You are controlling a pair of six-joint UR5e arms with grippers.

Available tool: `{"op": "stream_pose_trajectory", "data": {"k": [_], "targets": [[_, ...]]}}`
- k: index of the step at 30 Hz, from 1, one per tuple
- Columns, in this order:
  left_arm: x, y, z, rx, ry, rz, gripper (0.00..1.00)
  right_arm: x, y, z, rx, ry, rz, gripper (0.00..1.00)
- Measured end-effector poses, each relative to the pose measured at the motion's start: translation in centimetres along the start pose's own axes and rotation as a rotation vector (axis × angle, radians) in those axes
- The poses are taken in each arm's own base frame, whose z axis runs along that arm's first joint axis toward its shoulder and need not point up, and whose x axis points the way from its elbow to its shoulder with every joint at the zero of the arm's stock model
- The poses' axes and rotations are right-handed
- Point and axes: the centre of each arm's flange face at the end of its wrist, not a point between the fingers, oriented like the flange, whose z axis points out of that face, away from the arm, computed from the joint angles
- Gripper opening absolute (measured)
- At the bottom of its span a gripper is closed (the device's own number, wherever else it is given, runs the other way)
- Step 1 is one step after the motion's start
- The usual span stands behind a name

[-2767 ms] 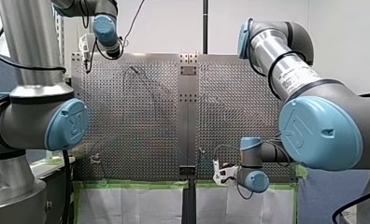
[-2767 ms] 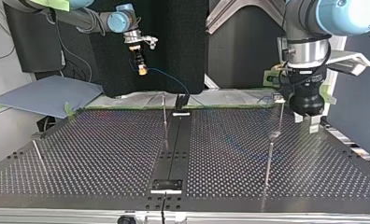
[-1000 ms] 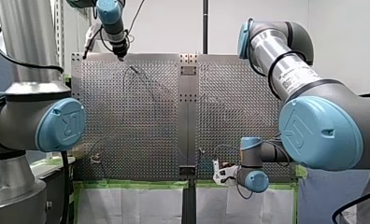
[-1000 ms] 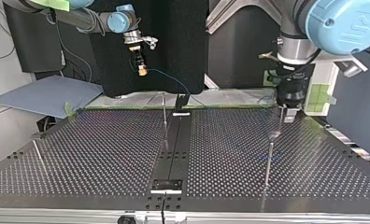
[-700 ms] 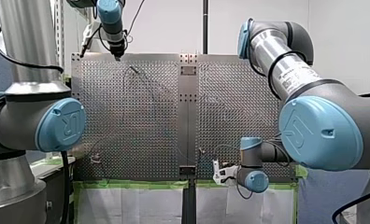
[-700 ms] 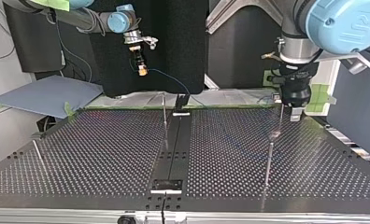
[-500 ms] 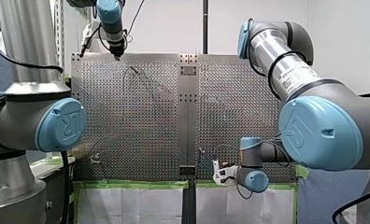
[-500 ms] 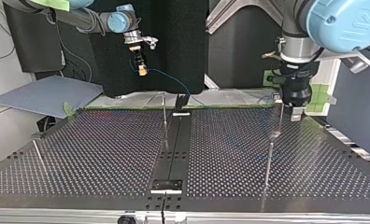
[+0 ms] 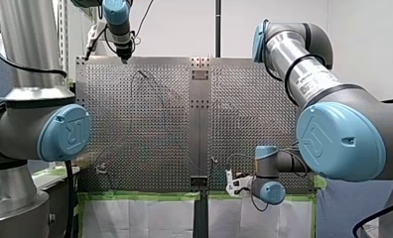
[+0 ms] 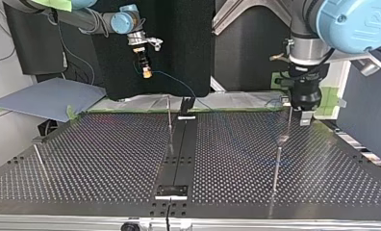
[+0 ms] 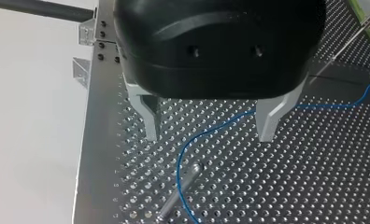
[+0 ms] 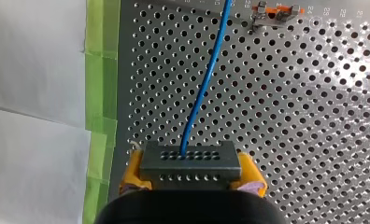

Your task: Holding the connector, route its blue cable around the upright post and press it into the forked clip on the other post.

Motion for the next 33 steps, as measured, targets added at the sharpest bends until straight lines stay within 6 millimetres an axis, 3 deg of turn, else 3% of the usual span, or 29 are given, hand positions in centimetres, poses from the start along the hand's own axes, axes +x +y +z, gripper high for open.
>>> {"op": "stream_pose_trajectory", "data": {"k": [9,33], "targets": [[-0.3,-1.1,1.3,0.044,-0.057,0.011,1.0,0.0,-0.1,0.0,0.002,0.0,0.0,0.0],[1.6,-9.3,5.9,0.182,-0.134,0.023,1.0,-0.1,-0.2,-0.1,0.005,-0.008,-0.009,0.0]]}}
